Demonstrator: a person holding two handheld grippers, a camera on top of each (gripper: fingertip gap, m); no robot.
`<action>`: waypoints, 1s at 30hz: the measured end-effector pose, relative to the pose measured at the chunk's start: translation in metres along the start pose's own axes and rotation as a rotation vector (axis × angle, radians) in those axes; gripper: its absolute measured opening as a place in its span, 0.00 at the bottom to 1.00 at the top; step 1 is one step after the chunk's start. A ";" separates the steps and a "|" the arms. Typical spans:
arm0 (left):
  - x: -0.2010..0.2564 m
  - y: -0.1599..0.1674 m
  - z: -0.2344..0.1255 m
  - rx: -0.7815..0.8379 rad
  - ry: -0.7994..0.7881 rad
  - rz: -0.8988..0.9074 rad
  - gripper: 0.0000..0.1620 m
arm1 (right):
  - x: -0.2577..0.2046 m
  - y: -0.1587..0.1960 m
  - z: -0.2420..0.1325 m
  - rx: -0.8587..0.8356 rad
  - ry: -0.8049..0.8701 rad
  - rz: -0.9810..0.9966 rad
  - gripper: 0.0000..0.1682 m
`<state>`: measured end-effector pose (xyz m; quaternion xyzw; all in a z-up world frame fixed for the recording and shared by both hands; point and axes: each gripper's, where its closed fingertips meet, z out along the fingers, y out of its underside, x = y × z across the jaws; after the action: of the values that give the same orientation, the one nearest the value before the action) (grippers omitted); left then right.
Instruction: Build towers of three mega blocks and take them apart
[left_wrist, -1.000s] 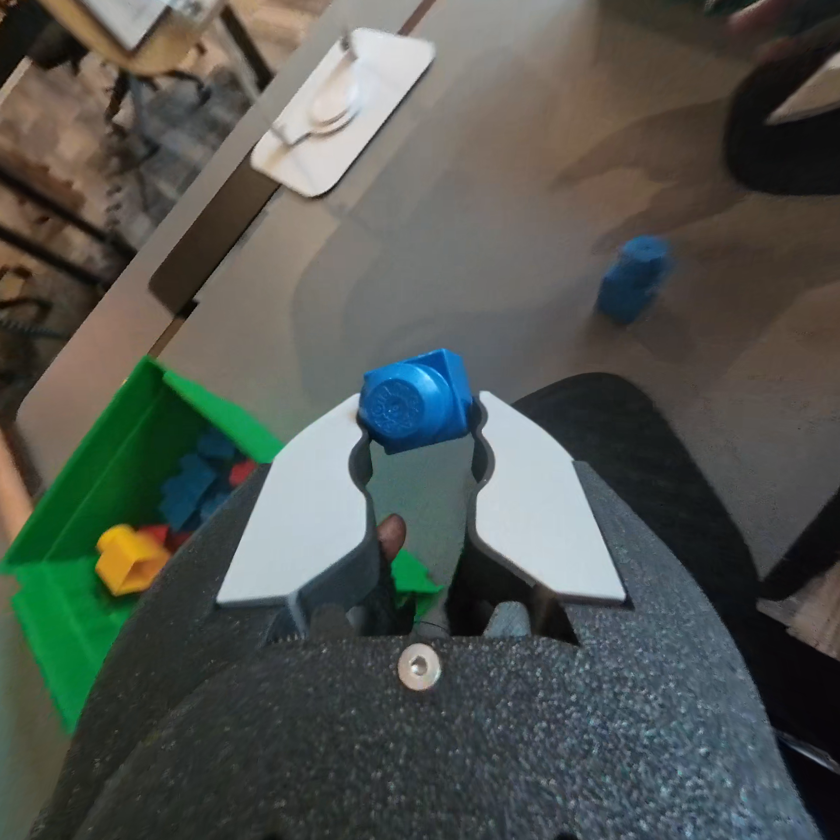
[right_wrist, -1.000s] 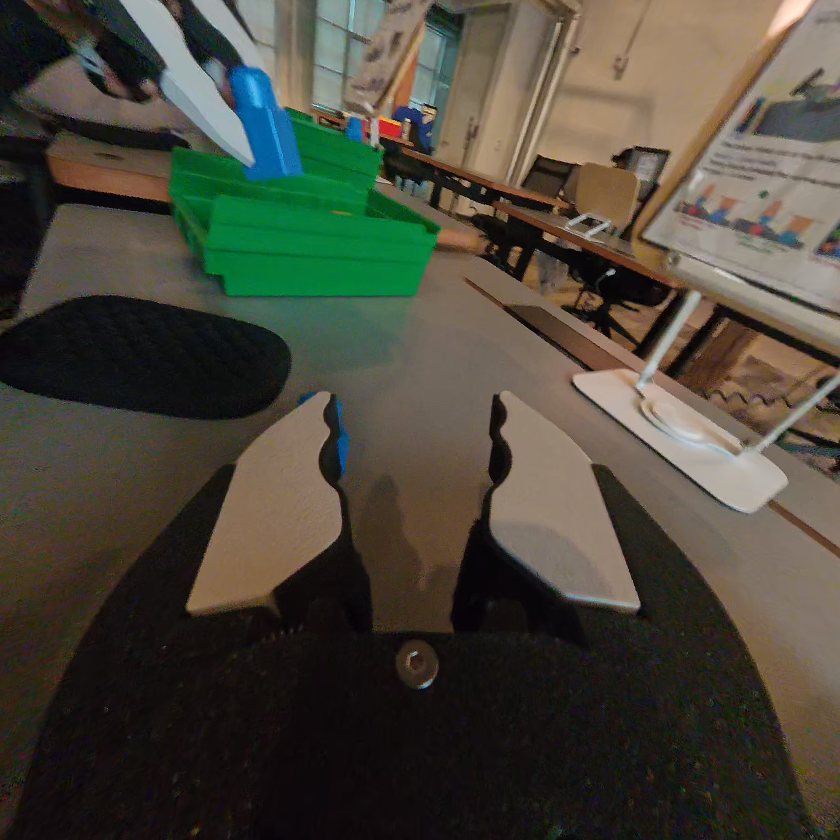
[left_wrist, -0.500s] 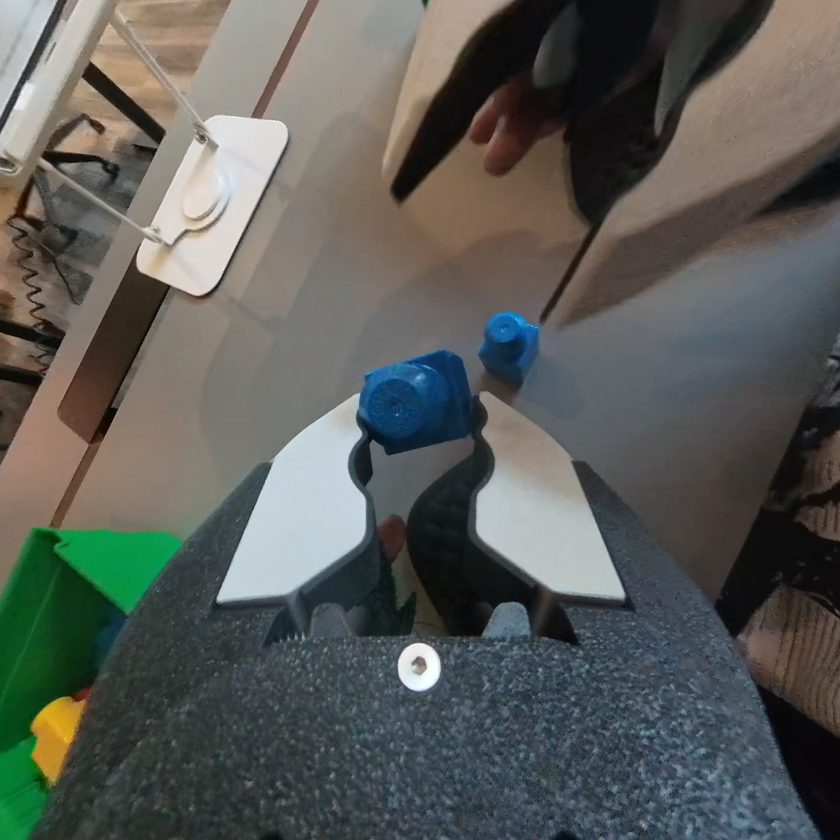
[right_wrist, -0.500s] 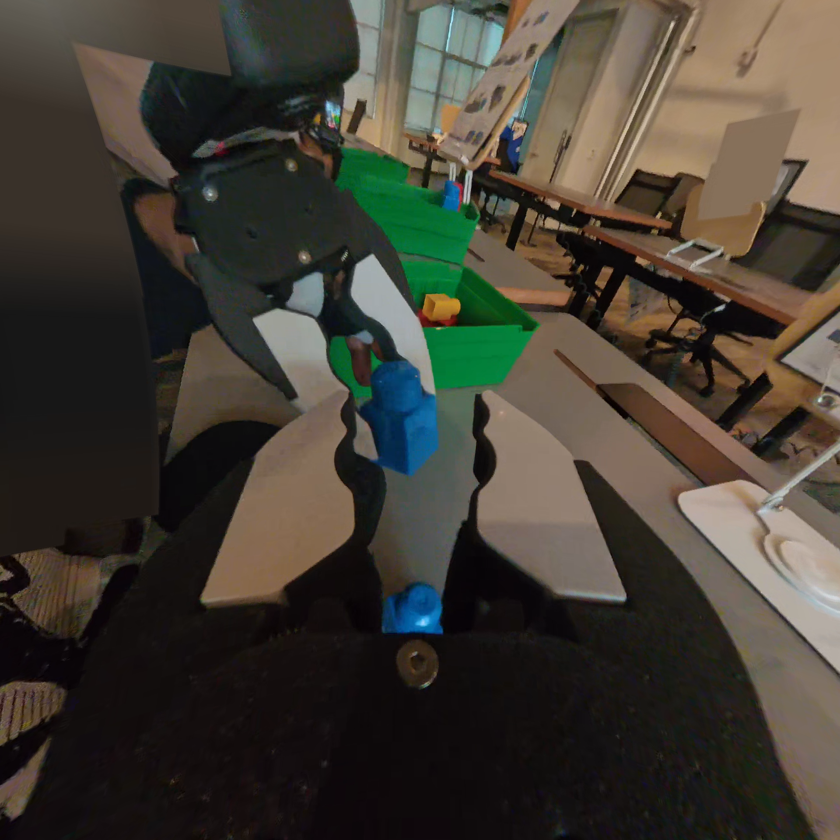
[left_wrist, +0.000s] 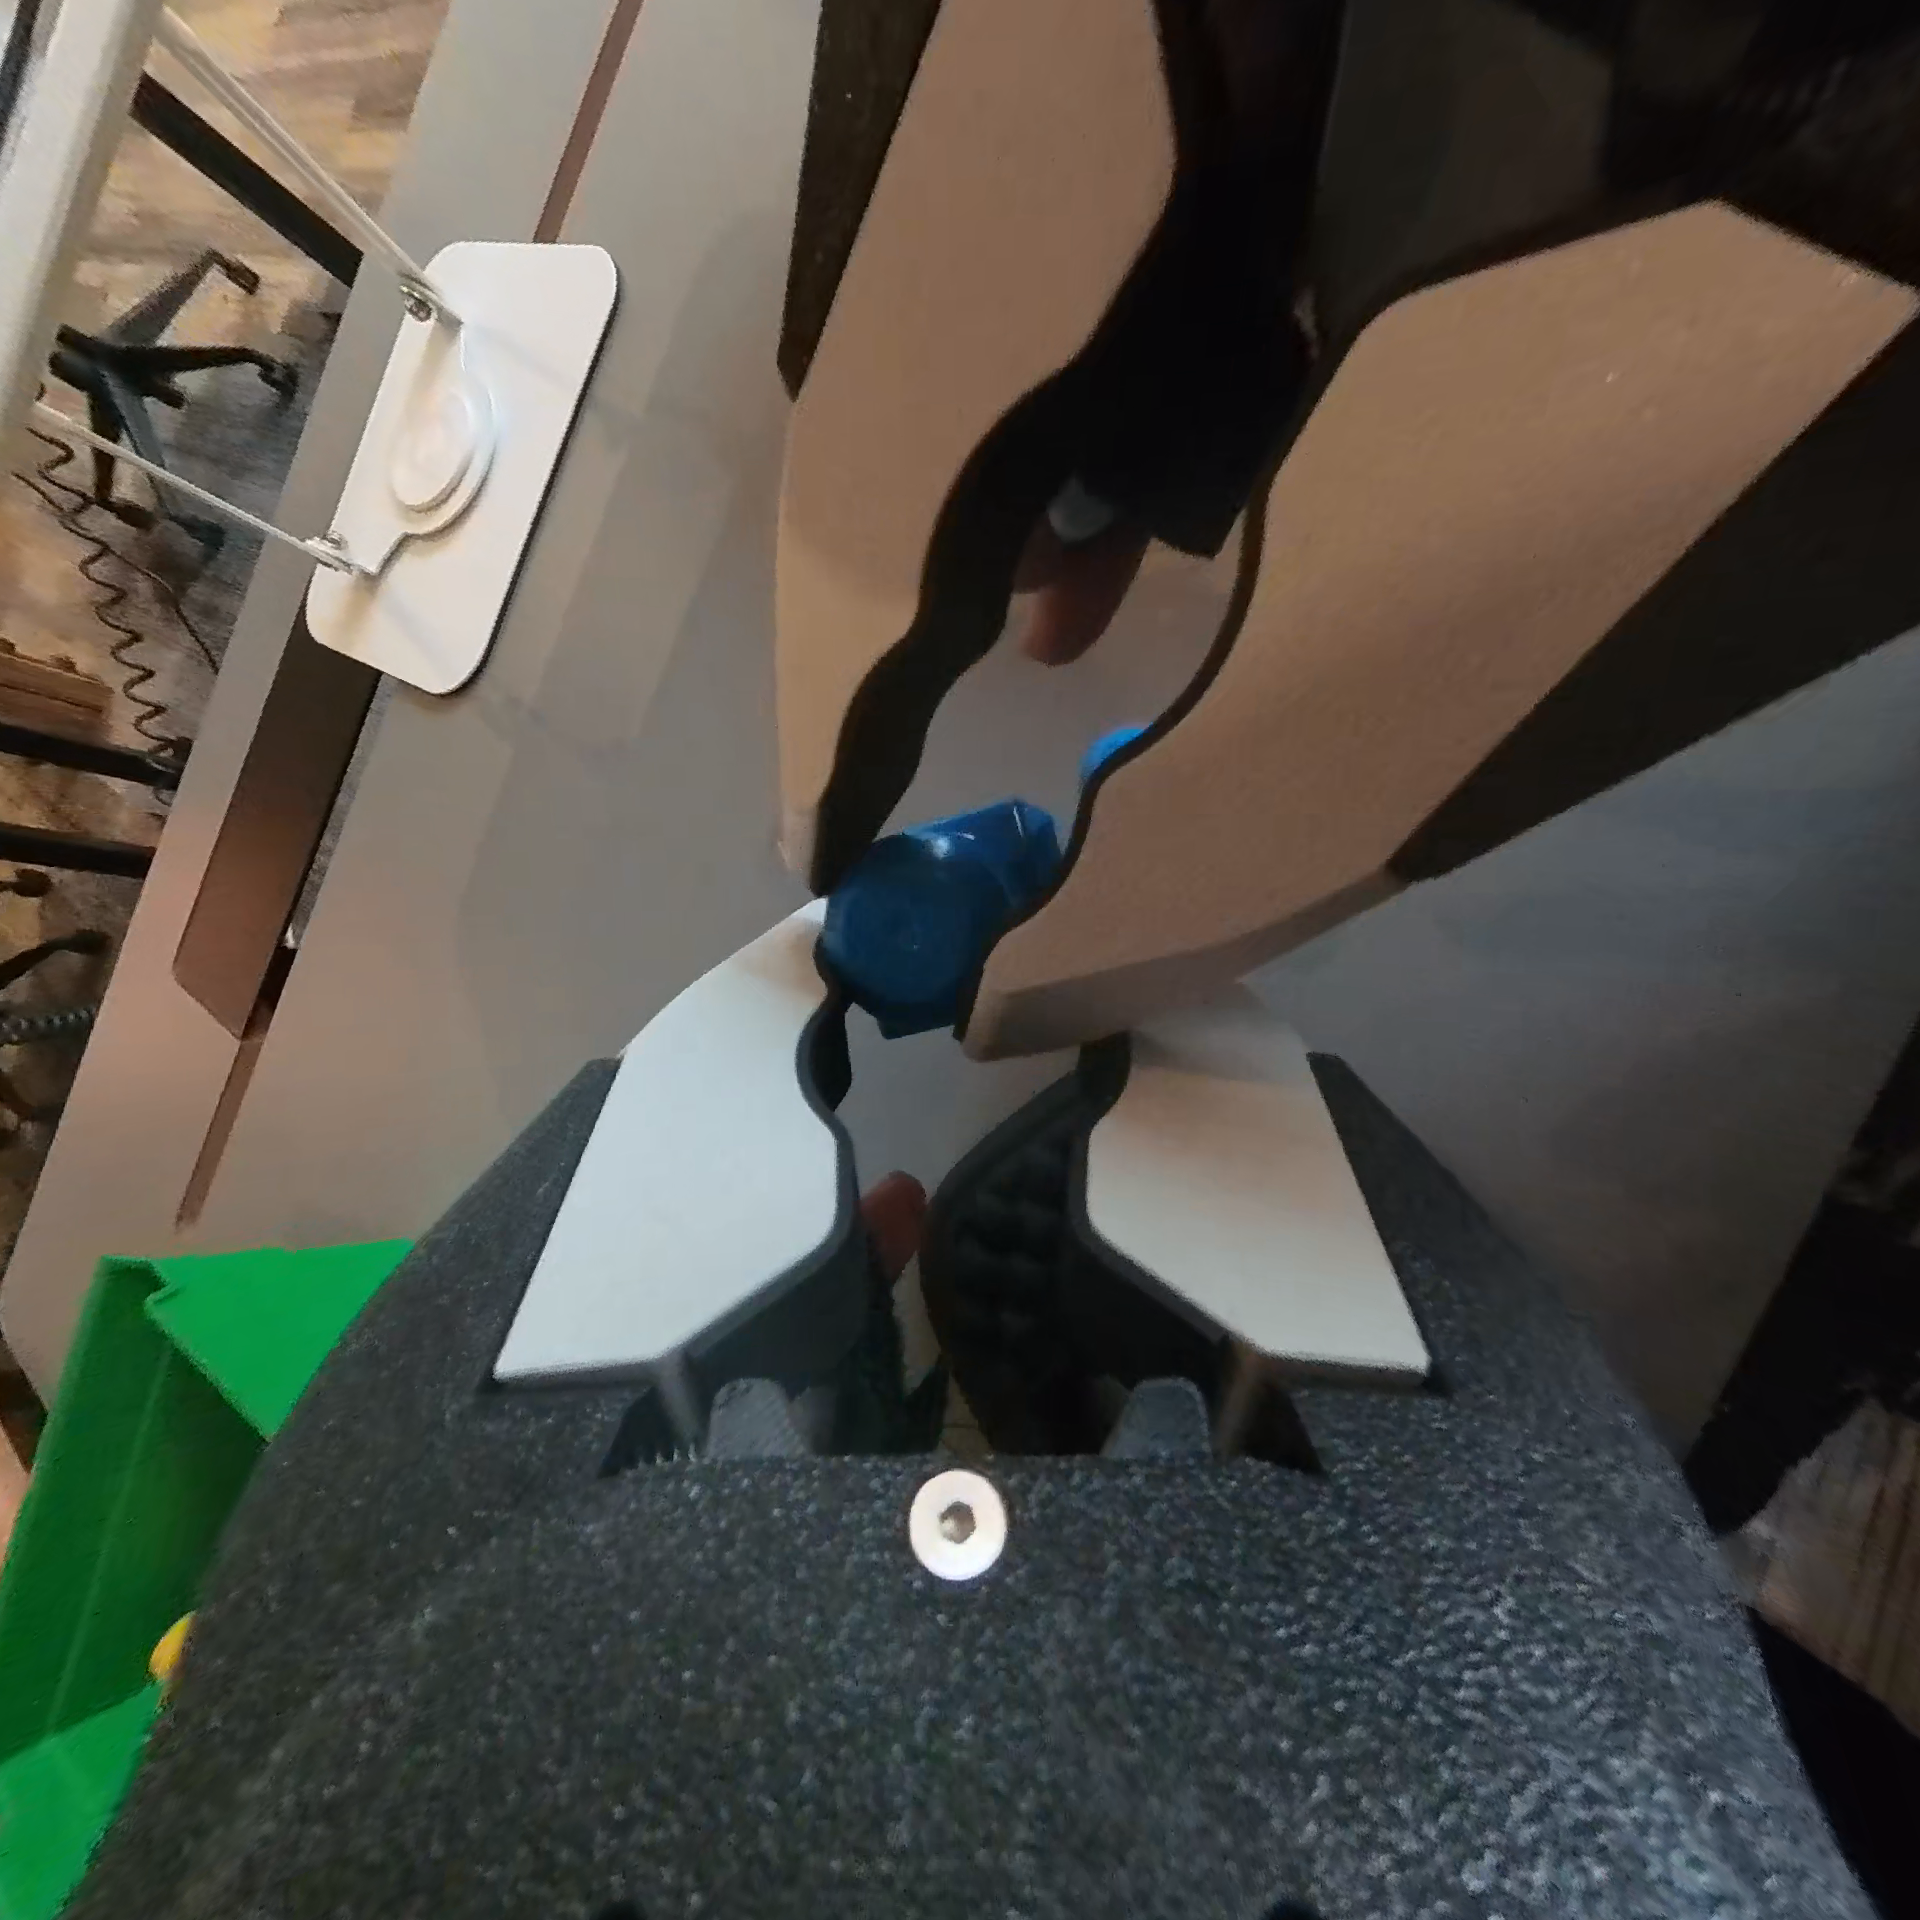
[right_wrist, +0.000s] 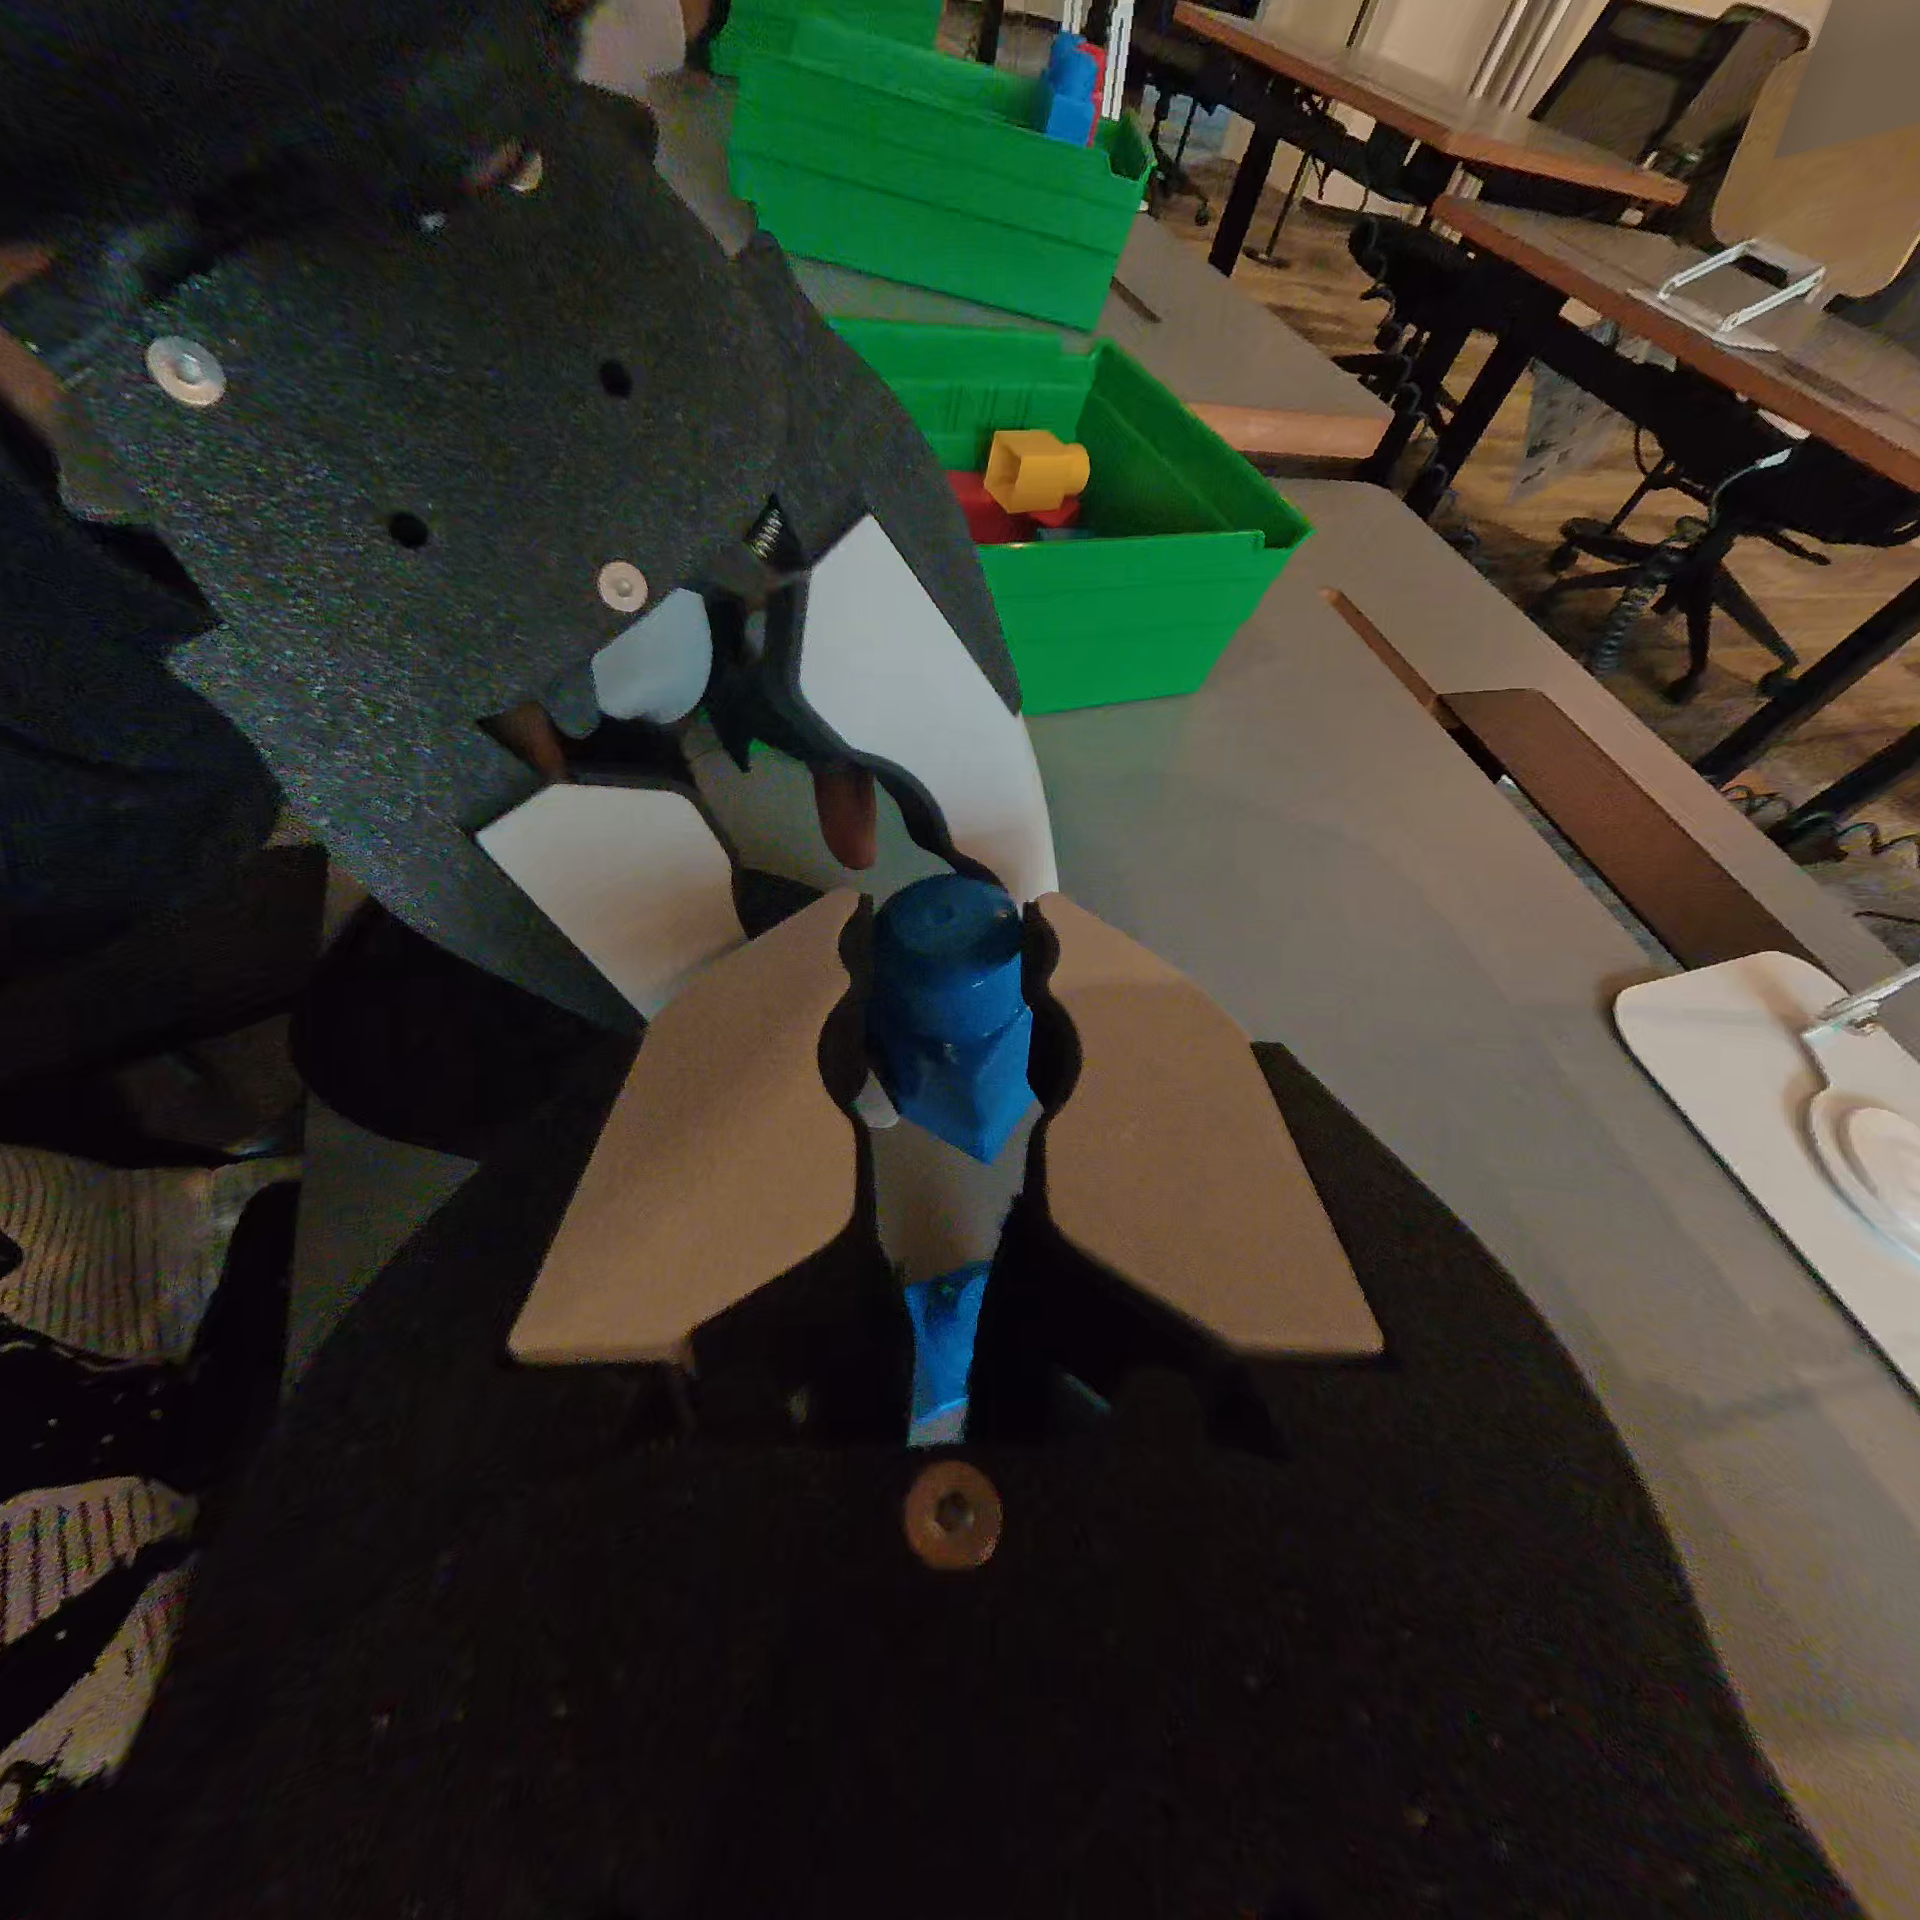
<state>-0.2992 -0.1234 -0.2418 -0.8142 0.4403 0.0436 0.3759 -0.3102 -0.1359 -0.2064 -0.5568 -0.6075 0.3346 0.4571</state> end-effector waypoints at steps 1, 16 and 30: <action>0.000 0.000 0.000 0.007 -0.006 -0.002 0.25 | 0.000 0.000 0.000 0.003 -0.001 -0.007 0.15; 0.007 -0.023 -0.003 0.420 -0.016 -0.121 0.23 | 0.003 -0.025 -0.038 0.282 -0.212 0.216 0.15; 0.055 -0.034 -0.020 0.553 0.319 -0.049 0.23 | -0.037 -0.013 -0.054 -0.042 -0.568 -0.440 0.29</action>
<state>-0.2450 -0.1630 -0.2302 -0.6882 0.4689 -0.2151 0.5102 -0.2662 -0.1801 -0.1821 -0.3067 -0.8223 0.3571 0.3197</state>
